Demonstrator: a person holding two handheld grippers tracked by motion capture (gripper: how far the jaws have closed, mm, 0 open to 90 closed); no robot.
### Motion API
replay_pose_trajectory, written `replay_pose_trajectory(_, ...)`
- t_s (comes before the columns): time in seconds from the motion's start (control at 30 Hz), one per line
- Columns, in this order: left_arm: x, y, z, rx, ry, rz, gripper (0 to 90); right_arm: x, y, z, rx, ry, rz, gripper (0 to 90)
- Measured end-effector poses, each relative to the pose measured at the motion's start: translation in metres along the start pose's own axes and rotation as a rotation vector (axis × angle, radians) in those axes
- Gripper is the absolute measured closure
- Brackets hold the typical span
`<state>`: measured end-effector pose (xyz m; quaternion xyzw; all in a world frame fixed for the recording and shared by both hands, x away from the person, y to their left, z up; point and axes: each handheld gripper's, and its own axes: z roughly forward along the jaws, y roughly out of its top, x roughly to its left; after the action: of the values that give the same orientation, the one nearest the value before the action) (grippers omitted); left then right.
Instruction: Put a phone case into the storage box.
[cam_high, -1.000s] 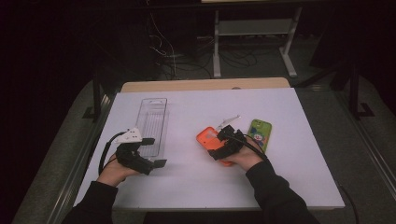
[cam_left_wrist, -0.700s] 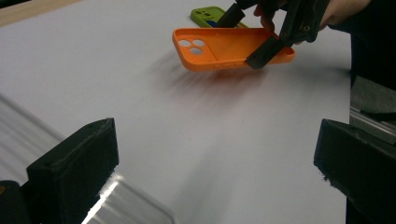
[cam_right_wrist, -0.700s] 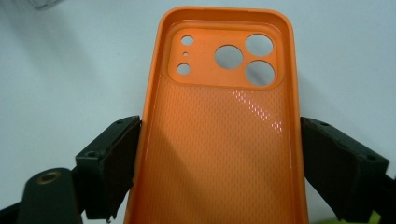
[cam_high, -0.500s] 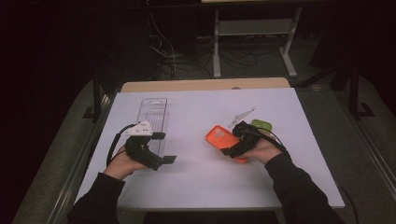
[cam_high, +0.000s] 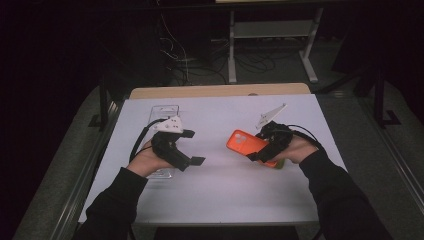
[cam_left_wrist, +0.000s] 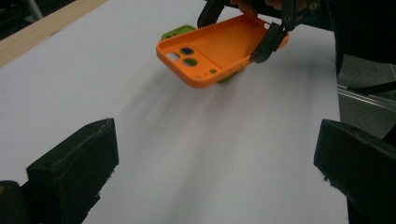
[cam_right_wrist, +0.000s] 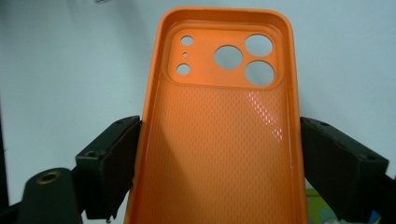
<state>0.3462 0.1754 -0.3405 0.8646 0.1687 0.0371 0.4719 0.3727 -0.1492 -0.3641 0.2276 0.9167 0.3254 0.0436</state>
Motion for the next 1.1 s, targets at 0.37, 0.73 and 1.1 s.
replay_pose_trajectory(0.37,0.008,0.019,0.023,0.055,-0.106,0.086,0.0,0.006,0.006,0.006,0.043,0.125,-0.125,14.9)
replay_pose_trajectory(0.73,0.008,0.029,0.043,0.116,-0.21,0.141,0.0,0.018,0.025,0.014,0.052,0.216,-0.241,14.9)
replay_pose_trajectory(1.1,0.004,0.024,0.055,0.192,-0.268,0.203,0.0,0.03,0.041,0.018,0.052,0.241,-0.314,14.9)
